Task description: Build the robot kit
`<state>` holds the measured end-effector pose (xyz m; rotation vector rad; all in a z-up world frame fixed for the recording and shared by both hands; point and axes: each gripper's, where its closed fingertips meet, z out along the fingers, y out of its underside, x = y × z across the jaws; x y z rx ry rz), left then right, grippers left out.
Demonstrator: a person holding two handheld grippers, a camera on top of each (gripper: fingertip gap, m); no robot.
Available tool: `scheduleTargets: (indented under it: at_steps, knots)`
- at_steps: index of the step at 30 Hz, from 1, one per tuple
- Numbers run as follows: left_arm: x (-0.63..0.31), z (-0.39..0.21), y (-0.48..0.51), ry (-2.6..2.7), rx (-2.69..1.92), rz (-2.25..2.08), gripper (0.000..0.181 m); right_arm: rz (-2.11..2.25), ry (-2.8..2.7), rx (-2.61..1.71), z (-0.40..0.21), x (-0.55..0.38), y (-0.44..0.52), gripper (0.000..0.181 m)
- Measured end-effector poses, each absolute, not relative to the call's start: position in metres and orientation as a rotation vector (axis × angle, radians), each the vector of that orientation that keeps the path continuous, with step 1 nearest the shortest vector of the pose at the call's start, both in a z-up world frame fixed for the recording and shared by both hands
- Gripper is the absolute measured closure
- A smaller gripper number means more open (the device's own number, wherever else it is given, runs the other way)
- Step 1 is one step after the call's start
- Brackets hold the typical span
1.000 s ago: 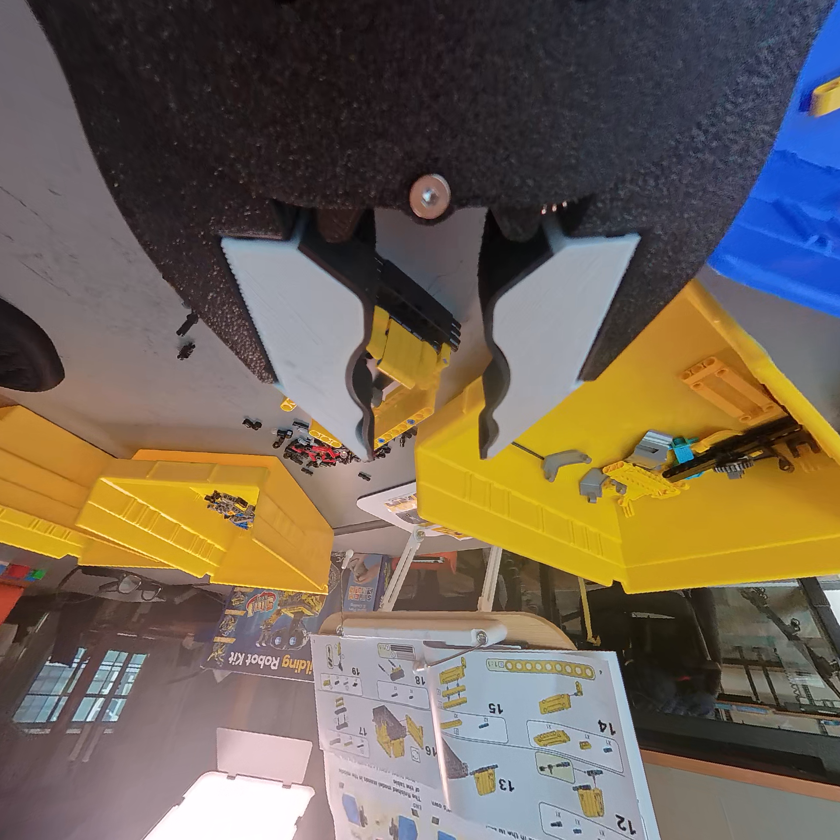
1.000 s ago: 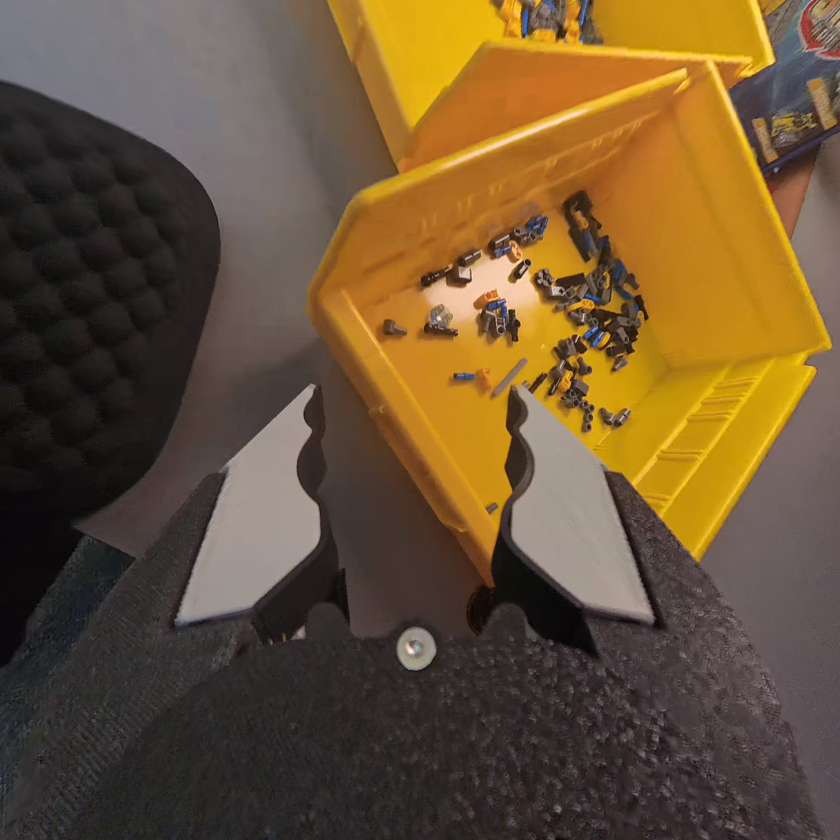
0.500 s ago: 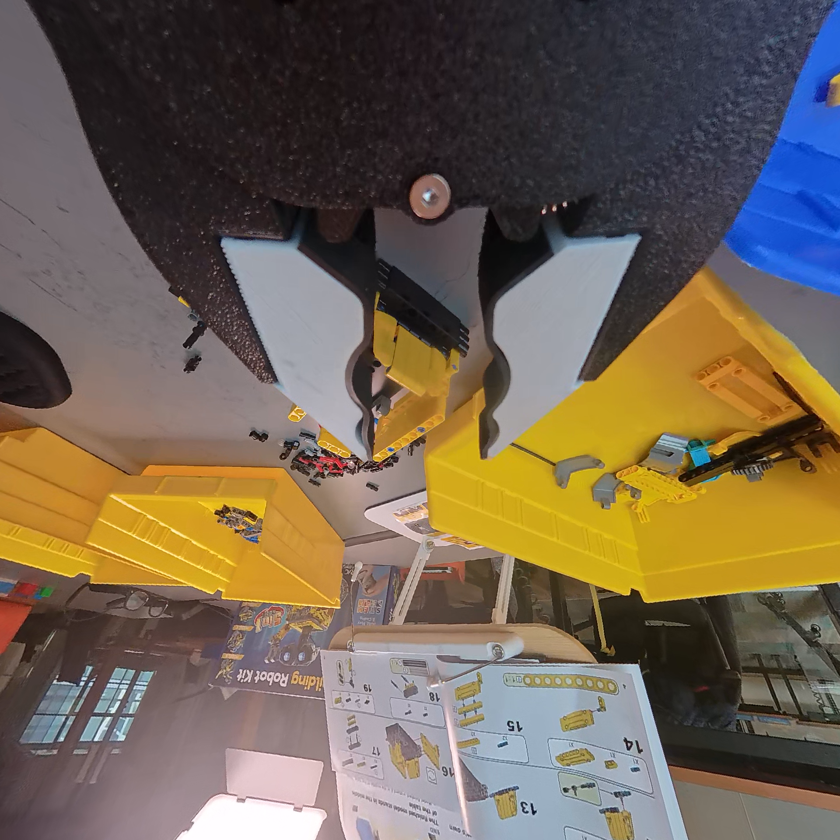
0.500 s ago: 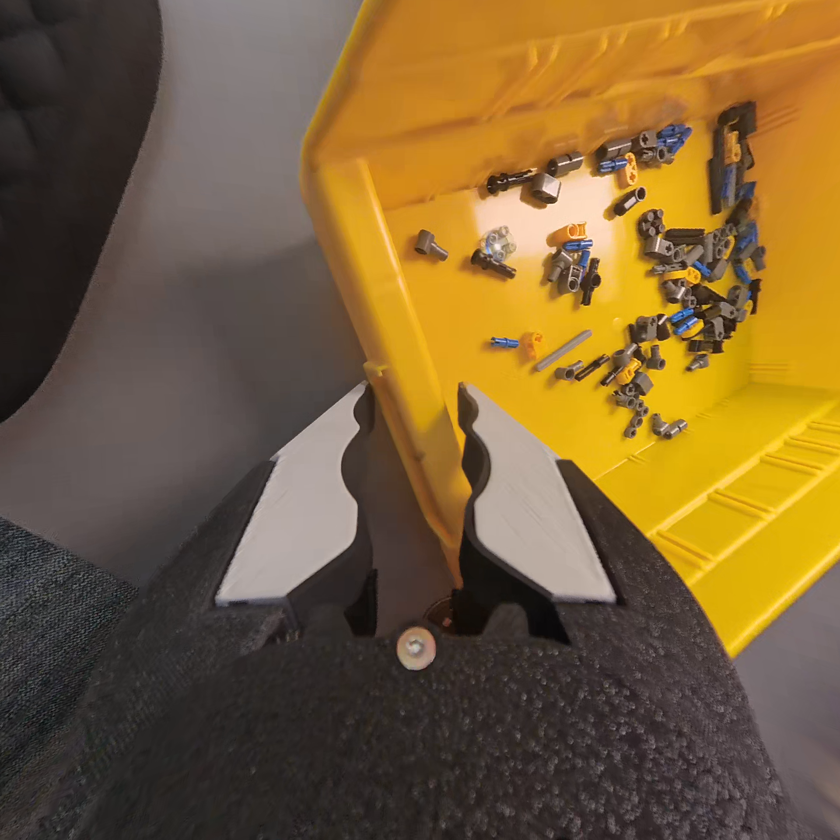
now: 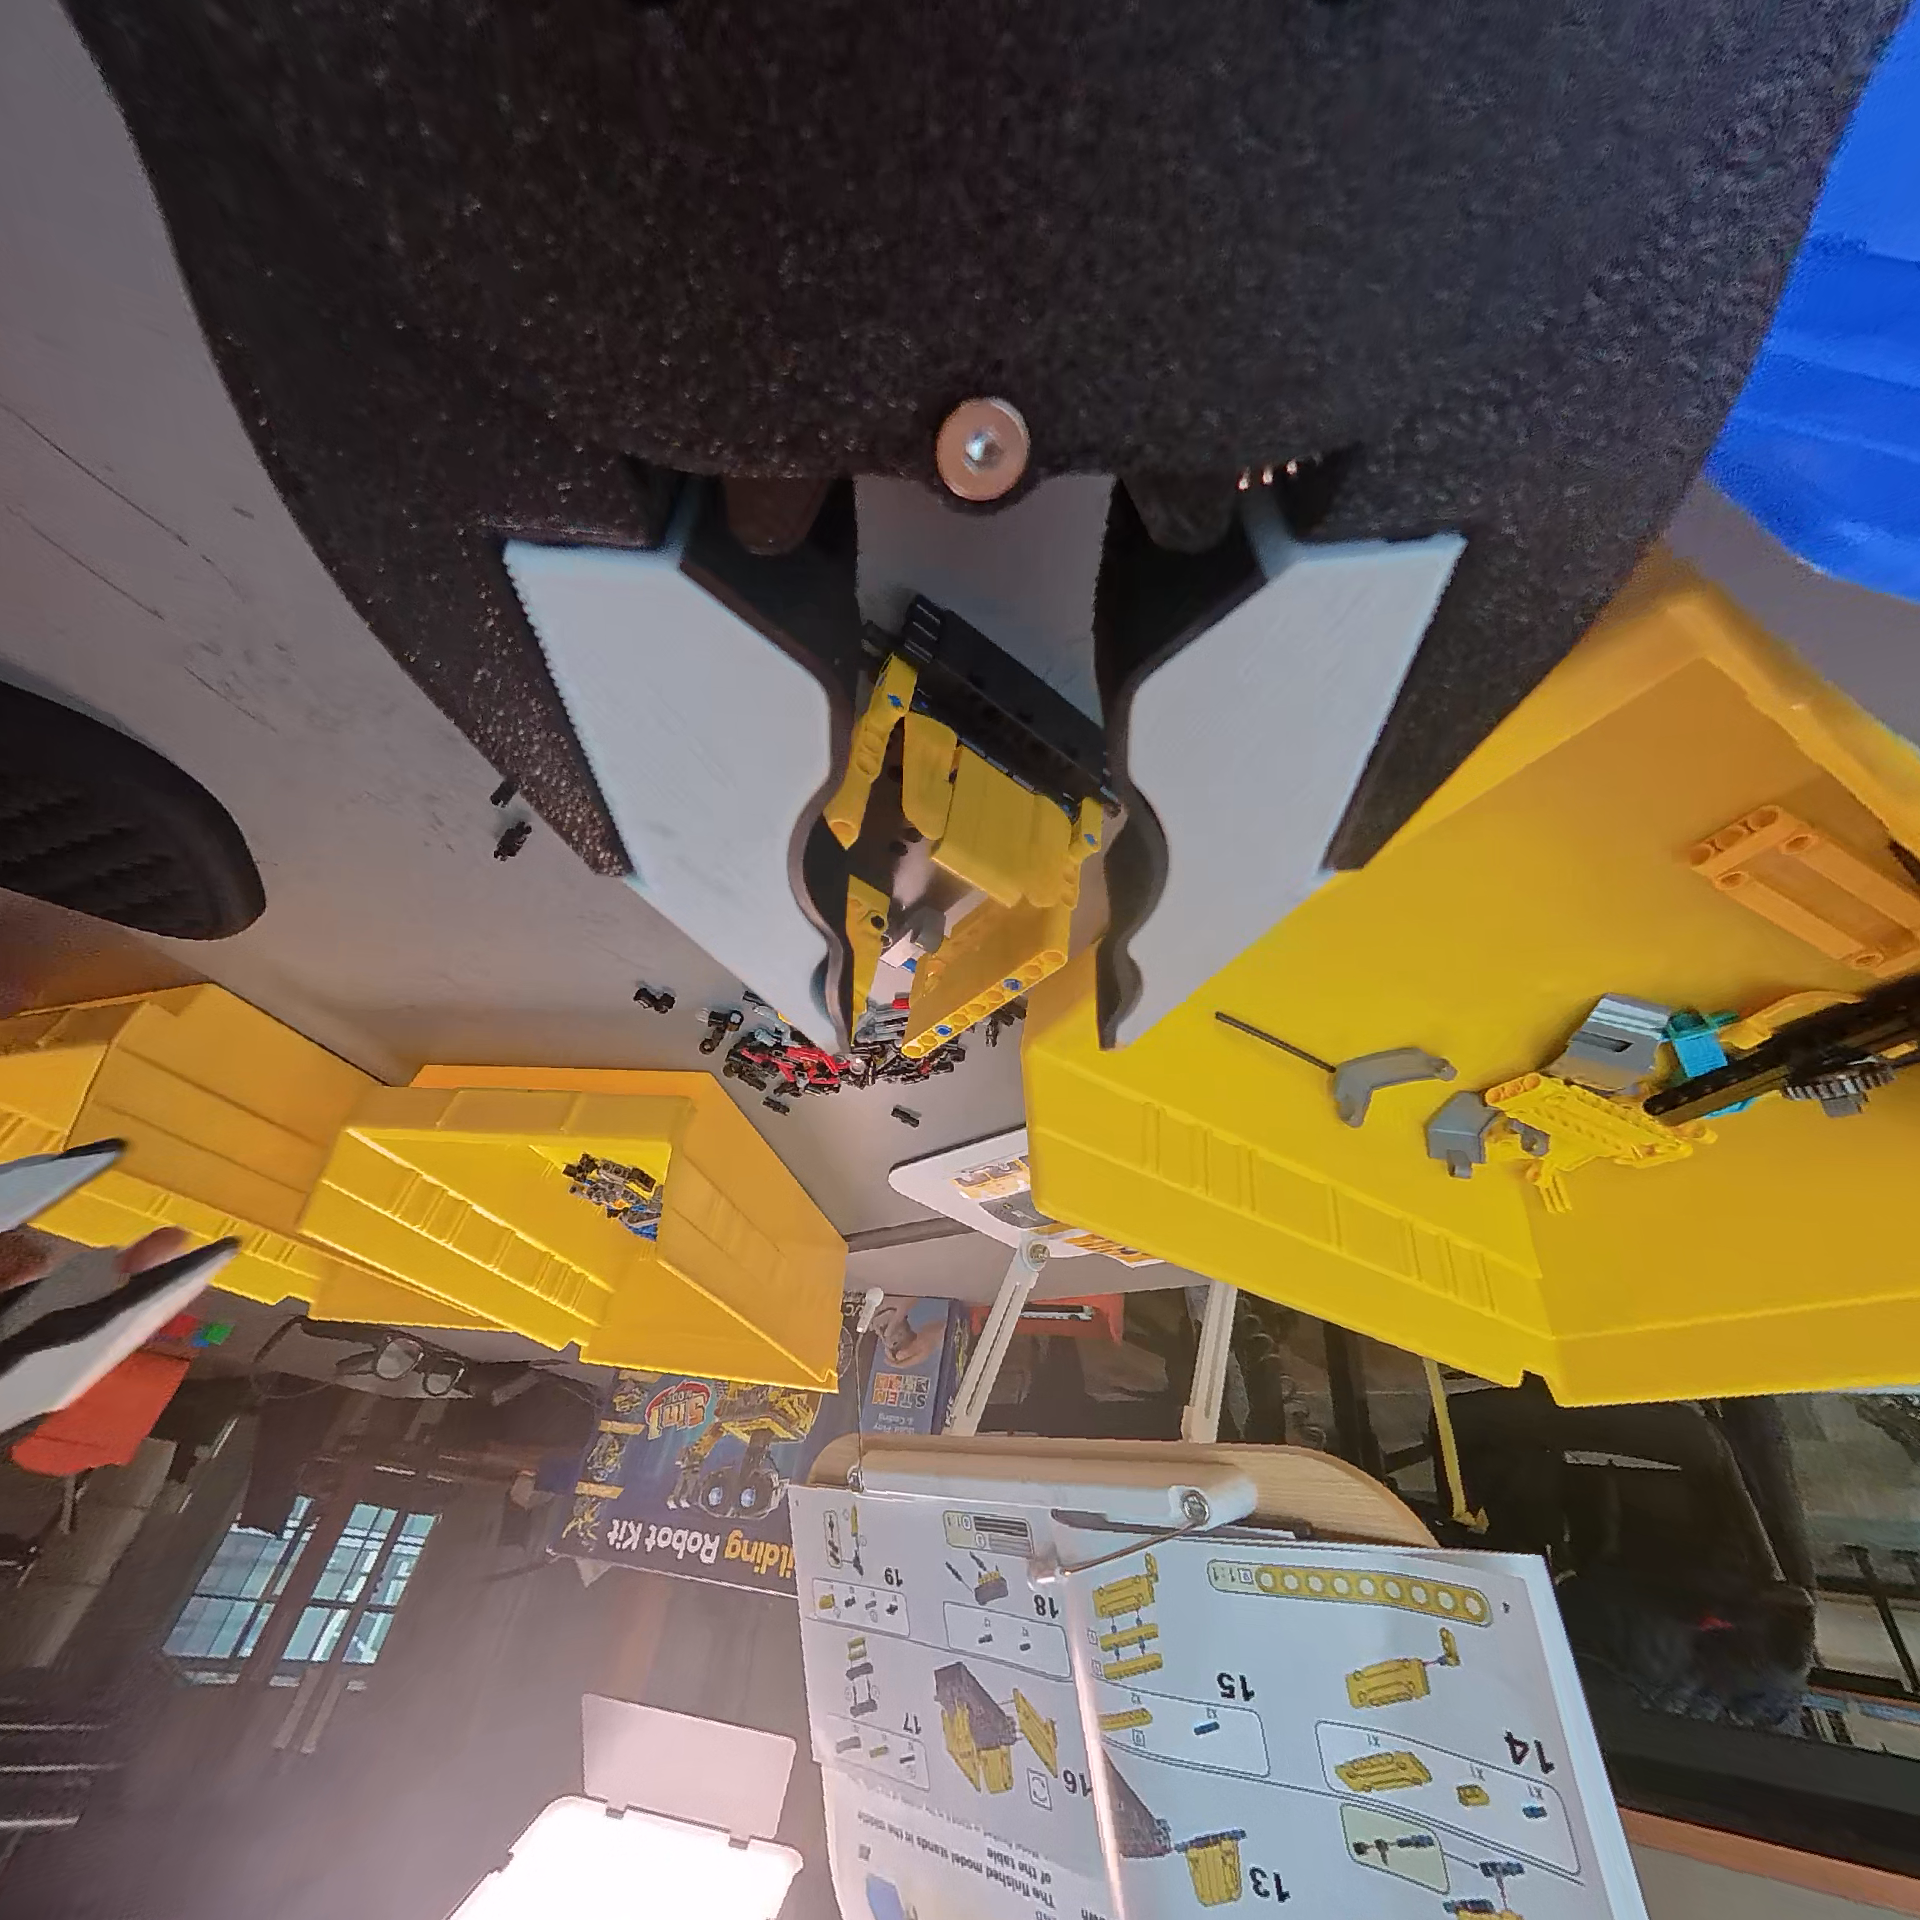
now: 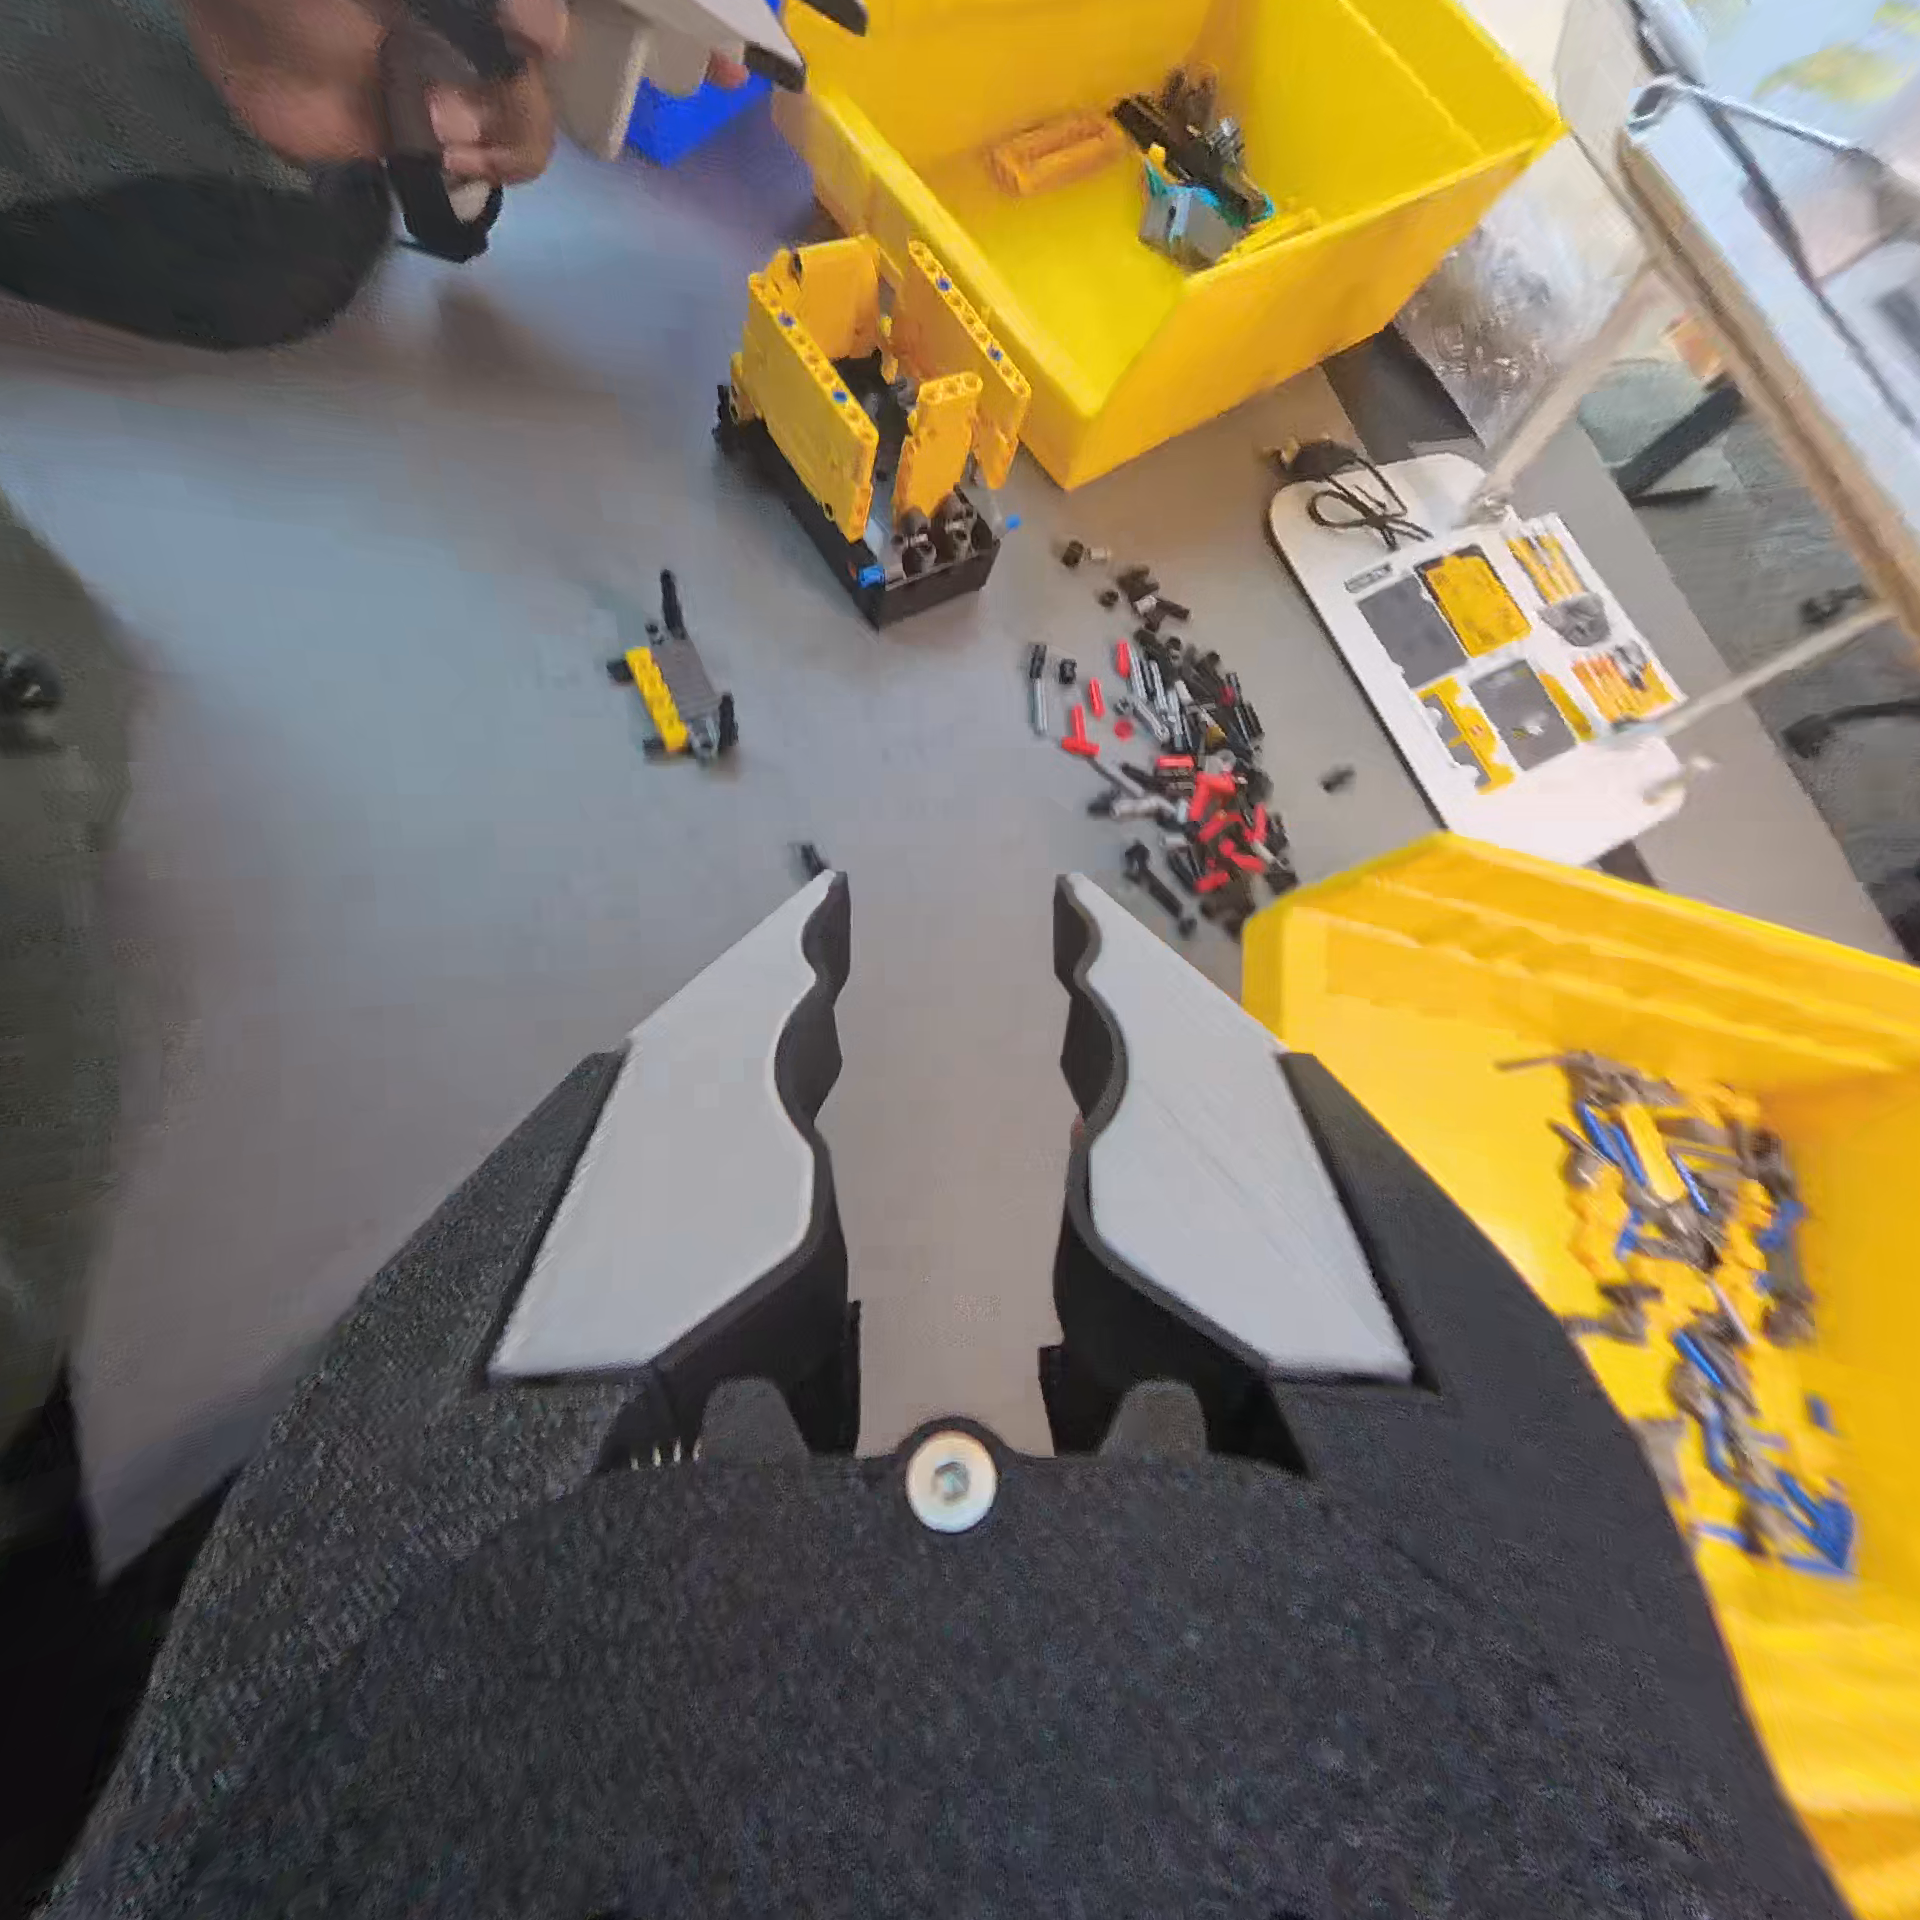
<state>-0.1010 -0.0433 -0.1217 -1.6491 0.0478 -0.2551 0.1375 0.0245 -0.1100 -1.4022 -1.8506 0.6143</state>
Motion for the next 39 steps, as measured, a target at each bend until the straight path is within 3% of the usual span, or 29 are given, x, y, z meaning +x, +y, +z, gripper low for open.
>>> scheduleTargets:
  at_steps: [8,15,25,33,39]
  knots:
    - [-0.087,-0.127,-0.044,0.115,-1.678,-0.267,0.136,0.712,-1.866,-1.673,-0.224,0.01,0.064,0.155]
    - [-0.082,-0.132,-0.043,0.115,-1.695,-0.337,0.136,0.688,-1.898,-1.732,-0.239,-0.002,0.074,0.165]
    - [-0.075,-0.137,-0.042,0.14,-1.72,-0.378,0.137,0.697,-1.922,-1.692,-0.239,0.0,0.071,0.178]
    - [-0.049,-0.133,-0.046,0.286,-1.684,-0.39,0.136,1.069,-1.62,-1.345,-0.146,0.017,0.029,0.178]
    - [-0.02,-0.134,-0.049,0.42,-1.674,-0.419,0.125,1.194,-1.516,-1.282,-0.146,0.038,-0.005,0.178]
